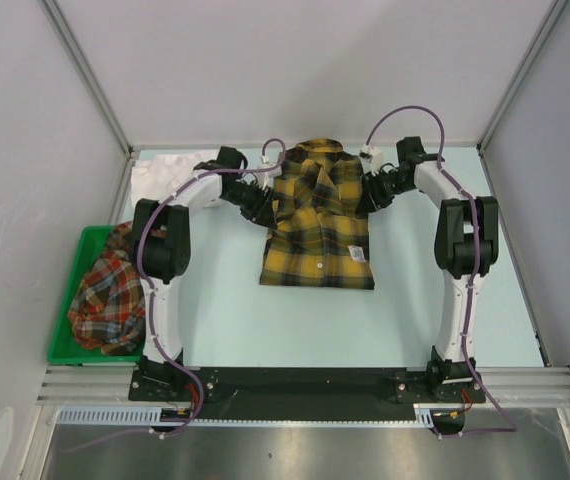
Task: Fold and stack the long sleeve shirts
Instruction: Fold the shirt
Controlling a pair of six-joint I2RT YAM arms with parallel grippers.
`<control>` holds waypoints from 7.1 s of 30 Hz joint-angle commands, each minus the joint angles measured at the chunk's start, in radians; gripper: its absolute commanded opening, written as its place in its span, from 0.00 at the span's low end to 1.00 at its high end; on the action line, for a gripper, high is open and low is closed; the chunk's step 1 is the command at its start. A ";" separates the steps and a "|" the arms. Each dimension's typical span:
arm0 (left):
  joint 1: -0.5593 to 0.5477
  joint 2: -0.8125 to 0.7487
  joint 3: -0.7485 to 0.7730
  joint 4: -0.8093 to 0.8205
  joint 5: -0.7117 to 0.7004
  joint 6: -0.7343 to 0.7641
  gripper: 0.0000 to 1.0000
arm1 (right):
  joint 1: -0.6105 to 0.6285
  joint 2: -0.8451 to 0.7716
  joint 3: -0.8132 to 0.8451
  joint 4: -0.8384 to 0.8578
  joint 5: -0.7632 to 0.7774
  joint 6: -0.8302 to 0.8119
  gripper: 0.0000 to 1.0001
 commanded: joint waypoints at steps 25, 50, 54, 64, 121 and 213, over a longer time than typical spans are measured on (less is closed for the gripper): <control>-0.013 -0.027 -0.001 0.053 -0.014 -0.058 0.37 | 0.023 0.019 -0.012 -0.057 -0.047 -0.008 0.00; -0.001 0.071 0.187 -0.088 -0.220 -0.171 0.00 | -0.003 0.022 -0.005 0.107 0.114 0.127 0.00; 0.001 0.086 0.192 -0.088 -0.223 -0.197 0.00 | 0.000 0.014 -0.008 0.125 0.114 0.145 0.00; 0.094 -0.260 -0.138 0.160 0.138 -0.268 0.60 | -0.072 -0.220 -0.035 0.019 -0.013 0.261 0.40; 0.022 -0.258 -0.583 0.909 0.131 -0.957 0.56 | 0.144 0.034 -0.155 0.573 -0.151 0.717 0.24; 0.018 0.043 -0.488 1.114 0.131 -1.189 0.88 | -0.038 0.128 -0.212 0.325 -0.285 0.569 1.00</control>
